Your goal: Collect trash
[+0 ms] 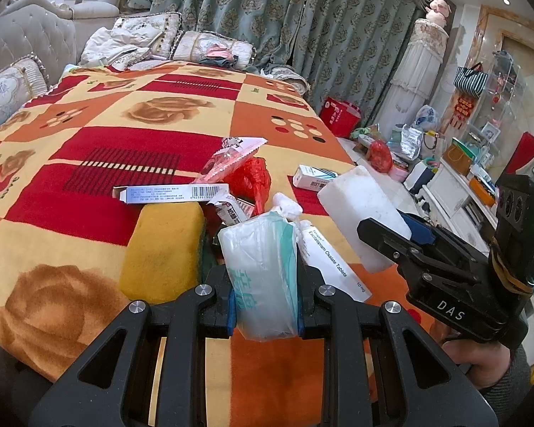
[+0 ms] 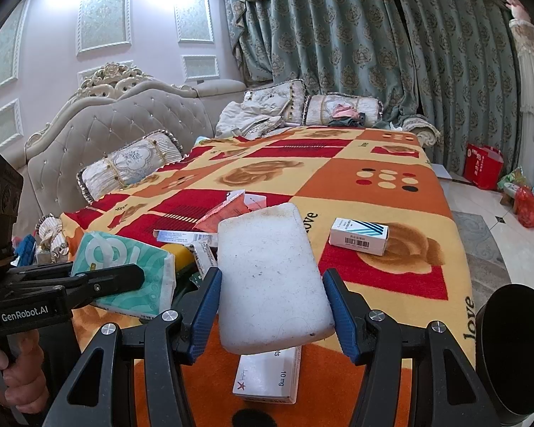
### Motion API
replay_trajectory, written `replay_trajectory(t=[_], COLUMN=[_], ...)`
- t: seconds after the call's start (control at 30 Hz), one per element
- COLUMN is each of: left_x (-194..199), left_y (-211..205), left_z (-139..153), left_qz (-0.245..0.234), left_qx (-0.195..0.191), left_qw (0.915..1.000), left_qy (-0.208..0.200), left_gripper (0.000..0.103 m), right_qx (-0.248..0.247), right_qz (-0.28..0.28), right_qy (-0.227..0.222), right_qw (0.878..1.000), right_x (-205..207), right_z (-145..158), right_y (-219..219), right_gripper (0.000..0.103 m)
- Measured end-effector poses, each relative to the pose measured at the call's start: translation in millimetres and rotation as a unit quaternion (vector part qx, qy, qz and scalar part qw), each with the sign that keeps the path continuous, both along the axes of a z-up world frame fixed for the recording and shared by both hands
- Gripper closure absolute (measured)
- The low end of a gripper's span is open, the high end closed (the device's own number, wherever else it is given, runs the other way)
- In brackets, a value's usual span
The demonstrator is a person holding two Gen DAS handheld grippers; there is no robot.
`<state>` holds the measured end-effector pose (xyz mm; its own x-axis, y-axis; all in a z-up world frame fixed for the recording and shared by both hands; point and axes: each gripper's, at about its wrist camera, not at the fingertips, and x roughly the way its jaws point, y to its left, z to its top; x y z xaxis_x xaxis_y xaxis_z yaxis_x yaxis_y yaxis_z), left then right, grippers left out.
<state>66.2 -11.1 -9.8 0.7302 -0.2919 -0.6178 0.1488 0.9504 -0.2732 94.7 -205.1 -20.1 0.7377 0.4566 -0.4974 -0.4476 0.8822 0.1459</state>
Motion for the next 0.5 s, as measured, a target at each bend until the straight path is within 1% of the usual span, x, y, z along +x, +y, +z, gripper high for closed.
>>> replay_trajectory(t=[0.5], left_x=[0.0], left_y=[1.1], left_z=[1.0], left_qz=[0.001], left_qx=[0.001], left_qw=[1.0000], left_qy=[0.000], left_gripper=[0.082], right_qx=[-0.001], right_qz=[0.000], right_qy=[0.000], right_qw=[1.000], right_x=[-0.2], right_z=[-0.2], right_y=[0.1], right_gripper=[0.047])
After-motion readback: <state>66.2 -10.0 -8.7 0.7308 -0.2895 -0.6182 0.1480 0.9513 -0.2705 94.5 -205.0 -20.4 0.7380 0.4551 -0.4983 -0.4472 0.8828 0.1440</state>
